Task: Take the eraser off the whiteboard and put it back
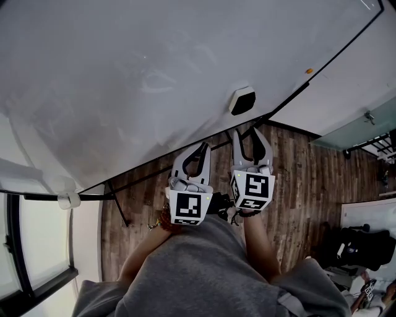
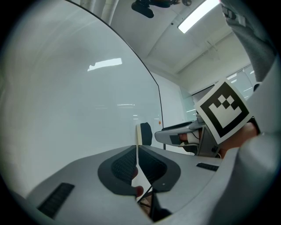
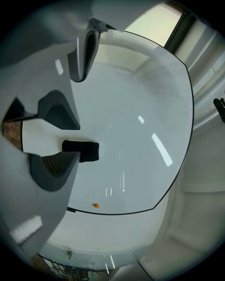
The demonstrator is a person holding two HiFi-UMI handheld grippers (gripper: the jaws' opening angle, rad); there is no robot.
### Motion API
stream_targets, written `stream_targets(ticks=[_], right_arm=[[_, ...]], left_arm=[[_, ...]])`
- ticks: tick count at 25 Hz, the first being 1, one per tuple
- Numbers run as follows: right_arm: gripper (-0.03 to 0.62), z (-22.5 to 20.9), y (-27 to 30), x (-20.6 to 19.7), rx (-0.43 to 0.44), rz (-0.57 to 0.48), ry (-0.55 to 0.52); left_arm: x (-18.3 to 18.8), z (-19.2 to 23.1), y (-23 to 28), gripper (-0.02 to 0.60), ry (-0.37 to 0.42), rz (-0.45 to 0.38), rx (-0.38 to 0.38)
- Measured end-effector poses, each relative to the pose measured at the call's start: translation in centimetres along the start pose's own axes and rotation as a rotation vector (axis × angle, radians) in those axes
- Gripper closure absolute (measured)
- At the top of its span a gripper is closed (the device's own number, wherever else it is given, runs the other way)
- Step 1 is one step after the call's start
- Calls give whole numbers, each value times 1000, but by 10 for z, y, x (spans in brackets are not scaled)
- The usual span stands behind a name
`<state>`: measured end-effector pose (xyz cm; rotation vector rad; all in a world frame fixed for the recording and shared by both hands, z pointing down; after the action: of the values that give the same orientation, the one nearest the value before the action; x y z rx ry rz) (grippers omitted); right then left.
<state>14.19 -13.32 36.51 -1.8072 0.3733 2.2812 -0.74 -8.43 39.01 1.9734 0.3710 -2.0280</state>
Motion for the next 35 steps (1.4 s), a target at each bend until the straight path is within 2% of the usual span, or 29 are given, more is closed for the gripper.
stream_targets(ticks=[24,29,35], right_arm=[[431,42,-55,14,-25,-25,-6],[461,53,-65,17,-38,-30,-8],[538,62,-79,22,-52,-51,-14]], left_arm=[[9,2,-64,574,3,-12,-27],[9,5,-79,574,8,-8,-23],[11,4,-95,574,6,-12,-22]])
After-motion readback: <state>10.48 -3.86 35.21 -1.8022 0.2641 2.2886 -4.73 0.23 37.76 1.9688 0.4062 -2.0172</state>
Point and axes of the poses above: the fingertips, and each gripper's own axes: y forward along the fingers, z to its left, x out of its top, the point moved 8 cm from there along -y, backward along the fingers, and after that the axes turned 3 degrees about -y, right-handed, at the moved point
